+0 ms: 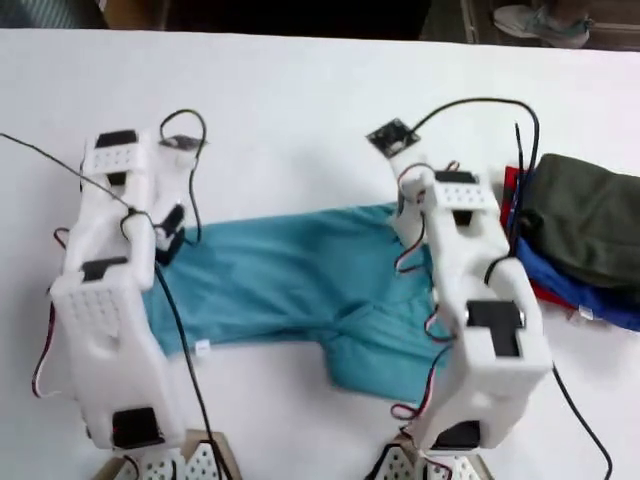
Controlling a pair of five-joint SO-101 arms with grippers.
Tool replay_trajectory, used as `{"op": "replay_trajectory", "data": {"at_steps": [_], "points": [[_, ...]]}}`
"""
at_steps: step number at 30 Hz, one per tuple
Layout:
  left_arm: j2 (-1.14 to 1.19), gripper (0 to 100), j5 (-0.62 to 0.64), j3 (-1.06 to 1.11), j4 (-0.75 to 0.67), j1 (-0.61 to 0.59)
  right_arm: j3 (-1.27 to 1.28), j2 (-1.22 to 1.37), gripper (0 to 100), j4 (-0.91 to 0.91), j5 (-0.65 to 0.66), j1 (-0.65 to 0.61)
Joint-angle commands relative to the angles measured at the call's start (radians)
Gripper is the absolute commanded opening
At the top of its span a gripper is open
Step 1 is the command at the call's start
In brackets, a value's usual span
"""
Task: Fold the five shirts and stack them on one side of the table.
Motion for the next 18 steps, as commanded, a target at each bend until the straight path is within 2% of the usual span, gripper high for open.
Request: {"op": "replay_trajectory", "data": {"at_steps": [1,4,11,18], "points": [[0.144,3,0.015,-0.266,0.112,-0.044,-0.181,0.093,2.2,0.065,-0.008,0.024],[0.226,3,0.017,-0.394,0.123,-0.034,-0.275,0.166,2.2,0.108,-0.008,0.018],[0.305,3,0.017,-0.512,0.121,0.008,-0.47,0.286,2.2,0.142,-0.008,0.027],[0.301,3,0.1,-0.723,0.123,0.003,-0.603,0.338,2.2,0.163,-0.008,0.021]]}}
